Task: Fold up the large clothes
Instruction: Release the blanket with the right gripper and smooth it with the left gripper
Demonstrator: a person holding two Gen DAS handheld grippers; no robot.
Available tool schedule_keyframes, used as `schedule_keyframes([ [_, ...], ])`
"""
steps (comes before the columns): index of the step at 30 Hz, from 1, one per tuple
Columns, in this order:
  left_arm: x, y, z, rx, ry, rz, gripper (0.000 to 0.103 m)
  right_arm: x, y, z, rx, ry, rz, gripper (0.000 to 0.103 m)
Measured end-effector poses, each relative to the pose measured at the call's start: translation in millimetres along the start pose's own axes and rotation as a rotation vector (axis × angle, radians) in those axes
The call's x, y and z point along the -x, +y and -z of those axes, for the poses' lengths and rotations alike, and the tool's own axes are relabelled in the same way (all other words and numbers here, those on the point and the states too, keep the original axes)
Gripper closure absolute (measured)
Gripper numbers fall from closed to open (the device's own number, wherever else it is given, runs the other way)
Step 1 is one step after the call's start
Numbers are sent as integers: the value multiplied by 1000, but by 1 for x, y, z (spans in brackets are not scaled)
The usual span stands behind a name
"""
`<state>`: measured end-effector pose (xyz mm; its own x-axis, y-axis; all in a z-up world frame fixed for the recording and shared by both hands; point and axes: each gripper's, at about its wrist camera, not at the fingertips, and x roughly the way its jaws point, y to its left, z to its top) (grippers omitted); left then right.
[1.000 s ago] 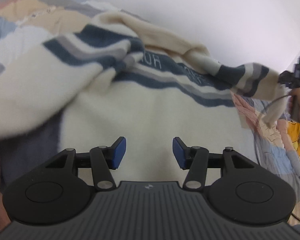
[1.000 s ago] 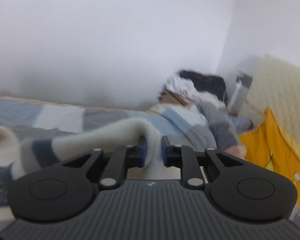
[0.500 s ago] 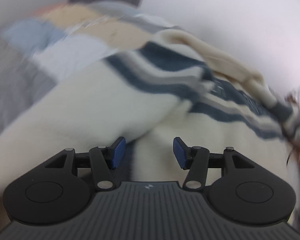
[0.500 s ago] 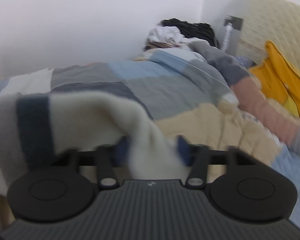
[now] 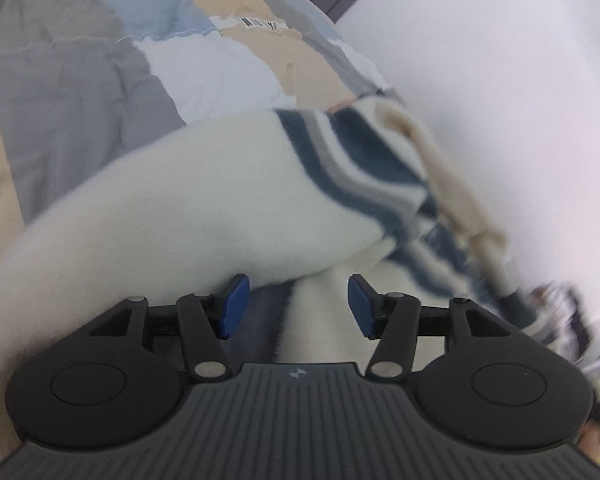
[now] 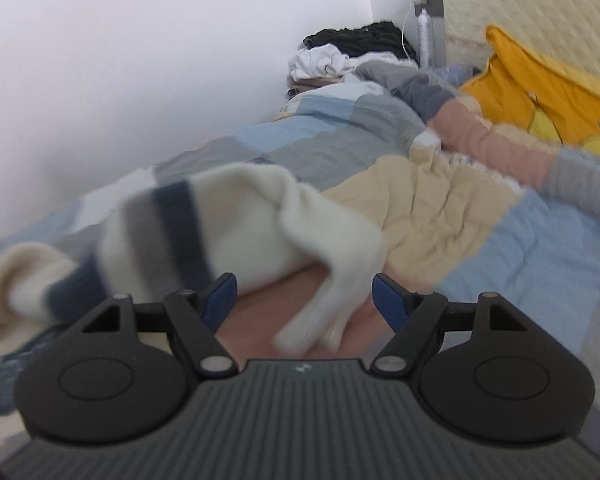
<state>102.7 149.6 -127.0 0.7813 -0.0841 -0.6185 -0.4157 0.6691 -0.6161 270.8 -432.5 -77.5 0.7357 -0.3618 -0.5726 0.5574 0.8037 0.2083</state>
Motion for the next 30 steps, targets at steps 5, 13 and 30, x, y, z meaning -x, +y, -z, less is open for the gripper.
schedule_keyframes([
  [5,8,28,-11,193,23,71,39,60,1,19,-88,62,-97,27],
  [13,17,67,-21,391,11,118,40,151,36,67,26,117,-288,26],
  [30,4,100,-25,573,67,58,50,168,75,155,311,290,-472,15],
])
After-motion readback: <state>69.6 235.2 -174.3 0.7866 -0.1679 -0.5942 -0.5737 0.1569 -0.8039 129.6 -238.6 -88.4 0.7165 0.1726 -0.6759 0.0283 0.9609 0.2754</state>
